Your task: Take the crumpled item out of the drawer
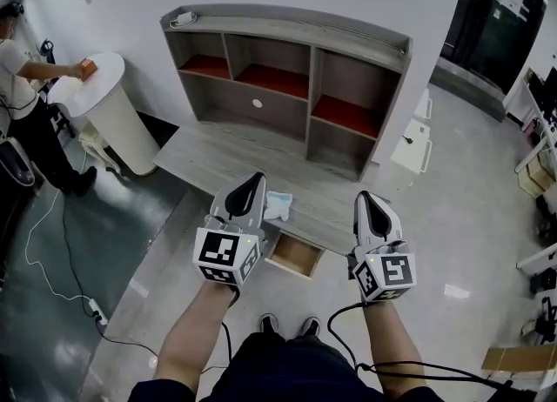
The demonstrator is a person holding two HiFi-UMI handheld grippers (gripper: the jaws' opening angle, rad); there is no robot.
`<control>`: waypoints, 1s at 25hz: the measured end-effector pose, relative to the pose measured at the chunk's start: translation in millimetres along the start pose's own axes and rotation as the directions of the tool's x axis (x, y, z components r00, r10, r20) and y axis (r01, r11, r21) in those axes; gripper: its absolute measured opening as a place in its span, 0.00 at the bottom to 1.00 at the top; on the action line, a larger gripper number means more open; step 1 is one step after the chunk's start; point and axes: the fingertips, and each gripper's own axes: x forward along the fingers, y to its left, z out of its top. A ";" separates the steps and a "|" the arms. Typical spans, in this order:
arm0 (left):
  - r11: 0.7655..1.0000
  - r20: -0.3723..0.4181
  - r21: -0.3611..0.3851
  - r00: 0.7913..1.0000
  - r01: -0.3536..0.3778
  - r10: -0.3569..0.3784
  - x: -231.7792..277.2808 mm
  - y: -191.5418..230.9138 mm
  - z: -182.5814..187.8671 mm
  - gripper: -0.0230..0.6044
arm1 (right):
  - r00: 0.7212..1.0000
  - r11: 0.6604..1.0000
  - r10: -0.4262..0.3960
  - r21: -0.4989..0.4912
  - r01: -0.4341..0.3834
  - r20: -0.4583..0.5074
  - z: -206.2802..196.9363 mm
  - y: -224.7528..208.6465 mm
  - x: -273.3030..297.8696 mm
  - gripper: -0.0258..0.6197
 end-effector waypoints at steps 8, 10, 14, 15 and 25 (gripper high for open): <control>0.999 0.045 -0.015 0.998 -0.046 0.046 -7.5 4.6 25.8 0.04 | 0.998 0.999 0.016 -0.029 -0.014 0.066 29.2 2.8 -0.3 0.05; 0.998 0.053 -0.026 0.997 -0.057 0.058 -6.2 7.7 29.6 0.04 | 0.997 0.999 0.021 -0.028 -0.019 0.071 33.0 2.6 2.2 0.05; 0.996 0.065 -0.033 0.995 -0.078 0.080 -7.5 13.0 38.4 0.04 | 0.996 0.999 0.033 -0.027 -0.031 0.082 41.3 4.1 4.7 0.05; 0.996 0.071 -0.030 0.994 -0.082 0.084 -8.6 13.3 41.2 0.04 | 0.996 0.999 0.037 -0.029 -0.034 0.086 43.9 4.5 4.8 0.05; 0.994 0.107 -0.006 0.988 -0.113 0.113 -16.2 21.5 53.1 0.04 | 0.990 0.995 0.055 -0.085 -0.044 0.128 61.8 3.9 5.8 0.05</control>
